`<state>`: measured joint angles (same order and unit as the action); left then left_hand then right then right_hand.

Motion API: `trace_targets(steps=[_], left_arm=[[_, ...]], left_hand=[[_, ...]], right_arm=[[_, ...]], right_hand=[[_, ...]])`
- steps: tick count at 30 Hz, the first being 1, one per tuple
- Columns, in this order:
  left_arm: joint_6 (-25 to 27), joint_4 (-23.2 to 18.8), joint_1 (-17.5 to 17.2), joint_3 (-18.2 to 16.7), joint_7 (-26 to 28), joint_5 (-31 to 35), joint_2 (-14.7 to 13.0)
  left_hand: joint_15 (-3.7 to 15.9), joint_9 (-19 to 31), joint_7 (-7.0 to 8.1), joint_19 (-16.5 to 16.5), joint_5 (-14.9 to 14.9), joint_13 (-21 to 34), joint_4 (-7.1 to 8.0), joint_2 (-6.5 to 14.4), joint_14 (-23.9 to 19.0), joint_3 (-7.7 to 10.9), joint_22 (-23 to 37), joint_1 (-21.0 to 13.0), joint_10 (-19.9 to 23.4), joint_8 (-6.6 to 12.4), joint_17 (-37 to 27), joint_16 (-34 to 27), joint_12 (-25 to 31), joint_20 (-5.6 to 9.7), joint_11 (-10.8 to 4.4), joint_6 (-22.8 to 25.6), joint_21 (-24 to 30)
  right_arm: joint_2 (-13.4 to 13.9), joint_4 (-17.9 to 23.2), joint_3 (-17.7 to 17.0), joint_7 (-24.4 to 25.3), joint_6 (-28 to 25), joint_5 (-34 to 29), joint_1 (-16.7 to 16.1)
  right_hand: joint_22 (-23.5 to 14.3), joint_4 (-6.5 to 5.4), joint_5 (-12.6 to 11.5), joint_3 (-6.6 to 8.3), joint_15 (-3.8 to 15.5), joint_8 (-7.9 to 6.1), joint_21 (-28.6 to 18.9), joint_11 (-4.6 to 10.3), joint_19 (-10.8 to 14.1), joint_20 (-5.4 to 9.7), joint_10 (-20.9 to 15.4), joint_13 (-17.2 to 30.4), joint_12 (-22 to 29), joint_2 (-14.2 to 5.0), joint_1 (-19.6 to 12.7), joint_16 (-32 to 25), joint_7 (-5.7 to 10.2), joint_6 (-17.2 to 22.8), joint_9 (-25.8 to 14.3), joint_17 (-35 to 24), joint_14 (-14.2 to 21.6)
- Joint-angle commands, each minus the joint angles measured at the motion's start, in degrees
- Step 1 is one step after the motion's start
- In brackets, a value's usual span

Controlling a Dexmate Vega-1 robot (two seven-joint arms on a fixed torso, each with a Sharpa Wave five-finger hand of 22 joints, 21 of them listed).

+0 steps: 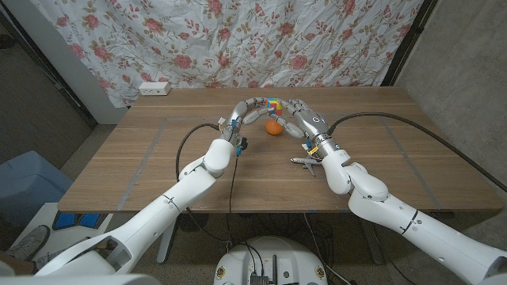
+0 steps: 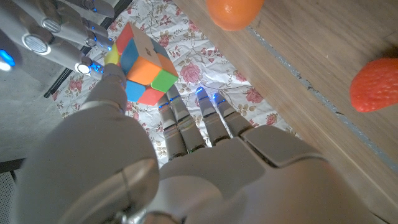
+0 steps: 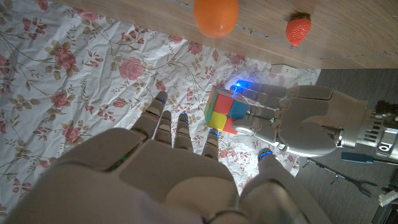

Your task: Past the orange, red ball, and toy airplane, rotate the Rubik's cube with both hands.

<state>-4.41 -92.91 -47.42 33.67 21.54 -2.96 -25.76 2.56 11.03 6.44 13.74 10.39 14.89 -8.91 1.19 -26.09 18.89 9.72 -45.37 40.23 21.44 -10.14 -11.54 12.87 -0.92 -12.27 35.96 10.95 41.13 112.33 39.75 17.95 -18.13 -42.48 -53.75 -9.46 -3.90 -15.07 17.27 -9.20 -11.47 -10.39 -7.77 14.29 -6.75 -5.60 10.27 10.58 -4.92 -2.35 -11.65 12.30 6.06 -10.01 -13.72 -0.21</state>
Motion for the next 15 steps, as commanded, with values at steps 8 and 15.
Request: trace_targets(steps=[8,15], left_arm=[[-1.86,1.27,-0.79,-0.85,0.81,-2.87,1.76],[-2.47,1.68,-0.82,-0.94,0.55,-3.9,2.25]], left_hand=[[6.43,0.18,-1.29,-0.04,0.37,-0.02,-0.51,0.38,-0.53,0.09,0.32,-0.22,1.15,0.46,-0.03,0.02,-0.02,0.47,-0.05,2.9,0.22],[6.61,0.18,-1.06,0.07,0.36,-0.08,-0.56,0.3,-0.67,0.07,0.32,-0.23,1.56,0.54,-0.03,0.0,0.06,0.7,-0.08,3.51,0.26]], right_arm=[[0.32,0.99,0.24,-1.3,-0.46,-1.2,-0.67],[0.37,1.19,0.25,-1.5,-0.73,-1.53,-1.05]], right_hand=[[-0.1,-0.16,-0.32,0.24,0.45,-0.42,-0.16,0.52,0.0,0.24,0.12,0.21,0.24,-1.27,0.26,-0.25,0.24,1.19,-0.18,-0.13,-0.22],[-0.1,-0.2,-0.35,0.32,0.51,-0.36,-0.2,0.76,0.02,0.31,0.21,0.23,0.26,-1.27,0.24,-0.3,0.27,1.54,-0.16,-0.15,-0.22]])
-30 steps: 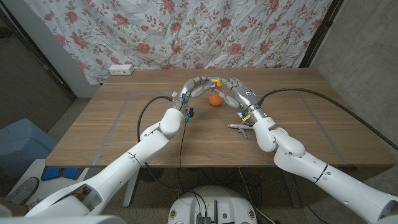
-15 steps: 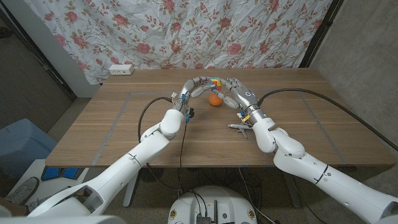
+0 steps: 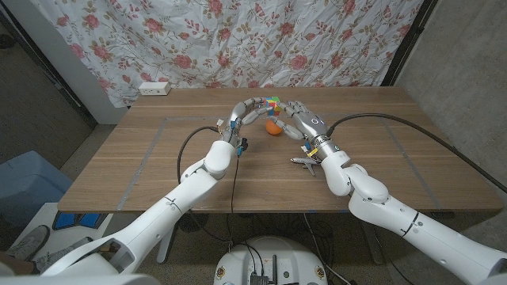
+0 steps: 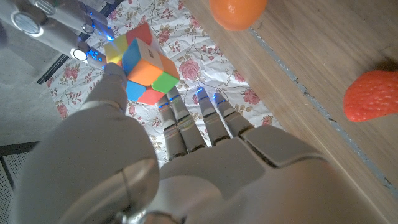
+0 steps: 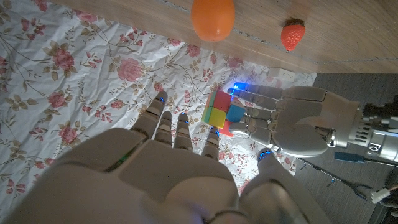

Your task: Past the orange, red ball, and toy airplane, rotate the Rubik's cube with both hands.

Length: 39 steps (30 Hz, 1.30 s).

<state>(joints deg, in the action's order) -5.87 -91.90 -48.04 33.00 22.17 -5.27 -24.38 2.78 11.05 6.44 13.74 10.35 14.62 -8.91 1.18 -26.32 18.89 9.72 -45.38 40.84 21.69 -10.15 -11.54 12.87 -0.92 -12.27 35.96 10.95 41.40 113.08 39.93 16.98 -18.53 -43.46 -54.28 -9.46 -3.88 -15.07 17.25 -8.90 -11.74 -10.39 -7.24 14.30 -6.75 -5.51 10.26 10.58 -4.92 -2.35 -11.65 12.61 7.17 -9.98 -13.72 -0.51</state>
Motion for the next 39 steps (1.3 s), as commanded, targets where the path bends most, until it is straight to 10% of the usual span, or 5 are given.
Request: trace_targets(steps=[1,39], left_arm=[[-1.11,0.75,-0.23,-0.3,-0.1,-1.77,0.96],[-4.04,3.77,0.04,-0.76,-1.56,-7.35,3.74]], left_hand=[[6.38,0.16,-1.09,0.08,0.39,0.18,-0.56,0.29,-0.48,0.06,0.32,-0.23,1.01,0.27,-0.02,-0.01,0.07,0.69,-0.08,3.52,0.26],[6.8,0.11,-0.76,0.05,0.37,-0.11,-0.83,-0.43,-1.04,-0.04,0.3,-0.61,2.17,0.13,0.01,-0.06,0.06,1.16,-0.24,4.69,0.21]], right_arm=[[0.09,0.44,0.07,-0.5,-0.37,-0.57,-0.59],[-0.57,-0.65,0.89,-1.37,-0.27,-0.36,-0.53]], right_hand=[[-0.1,-0.22,-0.36,0.33,0.24,-0.08,-0.2,0.21,0.01,0.29,0.13,0.23,0.26,-1.27,0.24,-0.29,-0.03,0.45,-0.2,-0.16,0.06],[-0.09,-0.26,-0.5,0.74,0.77,0.69,-0.15,0.99,-0.58,0.58,0.88,0.26,0.19,-1.2,0.03,-0.3,0.03,0.65,-0.12,-0.21,-0.47]])
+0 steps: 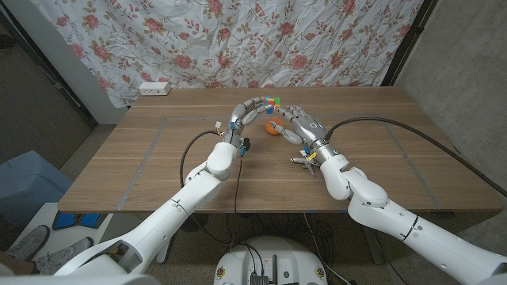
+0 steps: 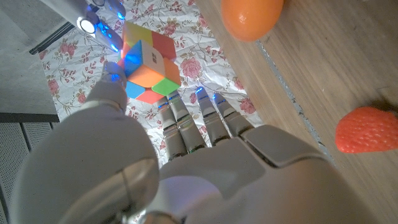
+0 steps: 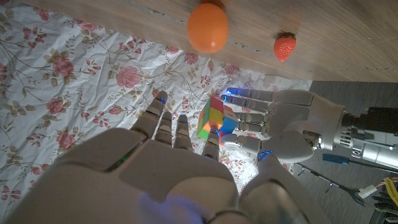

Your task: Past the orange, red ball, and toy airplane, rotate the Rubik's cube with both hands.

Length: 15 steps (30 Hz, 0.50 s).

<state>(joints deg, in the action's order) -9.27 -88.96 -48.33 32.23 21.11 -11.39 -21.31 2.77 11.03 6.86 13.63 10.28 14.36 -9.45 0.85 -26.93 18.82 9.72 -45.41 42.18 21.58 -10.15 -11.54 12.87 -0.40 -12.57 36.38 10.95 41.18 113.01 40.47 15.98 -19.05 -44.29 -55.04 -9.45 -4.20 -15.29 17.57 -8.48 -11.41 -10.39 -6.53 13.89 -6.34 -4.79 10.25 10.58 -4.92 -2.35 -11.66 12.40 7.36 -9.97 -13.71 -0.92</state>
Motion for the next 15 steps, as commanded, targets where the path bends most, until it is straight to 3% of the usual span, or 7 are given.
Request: trace_targets(steps=[1,15], left_arm=[[-0.68,0.9,0.36,0.01,-0.48,-1.32,0.77],[-0.77,1.37,0.55,0.16,-0.33,-1.85,1.31]], left_hand=[[6.83,0.13,-1.17,0.16,0.44,0.16,-0.29,-0.11,-0.43,0.03,0.29,-0.59,0.88,0.23,0.02,-0.05,0.07,0.63,0.05,4.28,0.21],[6.92,0.12,-1.23,0.11,0.44,0.13,-0.26,-0.23,-0.45,-0.01,0.29,-0.65,1.14,0.12,-0.01,-0.03,0.06,0.66,0.0,4.47,0.18]], right_arm=[[-0.35,-0.66,0.36,-0.46,0.33,0.56,0.31],[-0.17,-1.19,0.09,0.24,0.93,1.4,0.43]], right_hand=[[-0.09,0.06,-0.27,0.42,0.35,0.37,-0.16,0.28,-0.16,0.17,0.14,0.27,0.2,-1.2,0.03,-0.31,0.24,0.46,-0.12,-0.22,-0.07],[-0.09,0.03,-0.32,0.6,0.42,0.58,-0.2,0.34,-0.18,0.18,0.42,0.28,0.21,-1.2,-0.01,-0.36,0.24,0.4,-0.12,-0.23,-0.15]])
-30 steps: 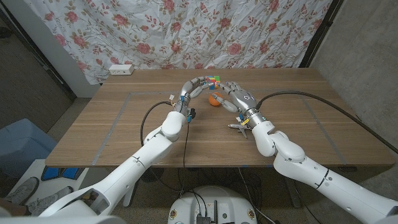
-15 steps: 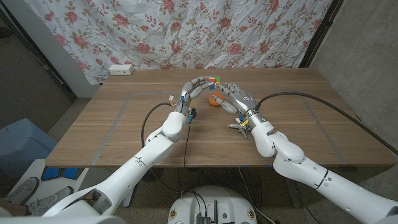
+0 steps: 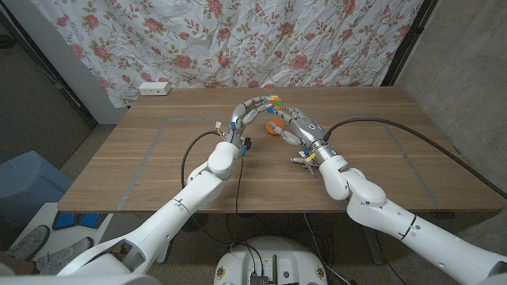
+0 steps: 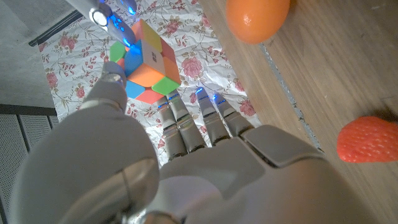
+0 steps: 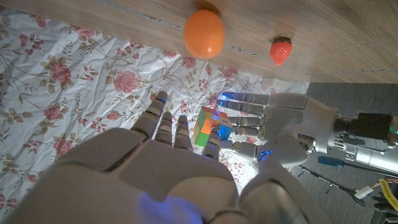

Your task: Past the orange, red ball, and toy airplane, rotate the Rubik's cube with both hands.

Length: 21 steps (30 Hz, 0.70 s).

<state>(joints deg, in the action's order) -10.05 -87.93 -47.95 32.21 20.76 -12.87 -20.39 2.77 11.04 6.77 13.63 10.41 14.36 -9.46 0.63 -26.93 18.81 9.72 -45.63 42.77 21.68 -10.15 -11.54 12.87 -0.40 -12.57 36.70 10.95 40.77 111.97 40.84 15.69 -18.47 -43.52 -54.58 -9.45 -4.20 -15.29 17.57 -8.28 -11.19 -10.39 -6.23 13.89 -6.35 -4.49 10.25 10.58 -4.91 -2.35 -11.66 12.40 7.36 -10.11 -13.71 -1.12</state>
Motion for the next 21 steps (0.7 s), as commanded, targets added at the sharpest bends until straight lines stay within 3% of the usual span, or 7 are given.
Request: trace_targets(steps=[1,21], left_arm=[[0.16,0.24,0.15,0.21,0.04,-0.26,0.27],[1.96,-1.18,-0.05,0.28,0.35,1.02,-1.29]], left_hand=[[6.93,0.11,-1.13,0.12,0.31,0.13,-0.24,0.0,-0.47,0.01,0.29,-0.44,0.57,0.02,-0.01,-0.04,0.06,0.66,0.01,4.2,0.19],[6.37,0.14,-1.64,0.01,0.31,0.21,0.13,0.54,-0.32,0.04,0.3,-0.26,0.62,-0.47,-0.16,-0.05,-0.03,0.25,0.19,3.8,0.16]], right_arm=[[0.26,0.04,-0.45,0.72,0.12,0.66,-0.23],[1.1,2.14,-3.05,2.99,1.1,2.71,-1.68]], right_hand=[[-0.1,0.02,-0.32,0.62,0.16,0.36,-0.2,0.03,-0.2,0.2,0.11,0.29,0.22,-1.2,-0.02,-0.39,0.24,0.4,0.02,-0.23,0.13],[-0.09,0.07,-0.36,0.83,0.28,0.39,-0.34,0.27,0.15,0.0,-0.38,0.29,0.48,-1.16,-0.15,-0.54,0.23,0.66,0.01,-0.22,0.38]])
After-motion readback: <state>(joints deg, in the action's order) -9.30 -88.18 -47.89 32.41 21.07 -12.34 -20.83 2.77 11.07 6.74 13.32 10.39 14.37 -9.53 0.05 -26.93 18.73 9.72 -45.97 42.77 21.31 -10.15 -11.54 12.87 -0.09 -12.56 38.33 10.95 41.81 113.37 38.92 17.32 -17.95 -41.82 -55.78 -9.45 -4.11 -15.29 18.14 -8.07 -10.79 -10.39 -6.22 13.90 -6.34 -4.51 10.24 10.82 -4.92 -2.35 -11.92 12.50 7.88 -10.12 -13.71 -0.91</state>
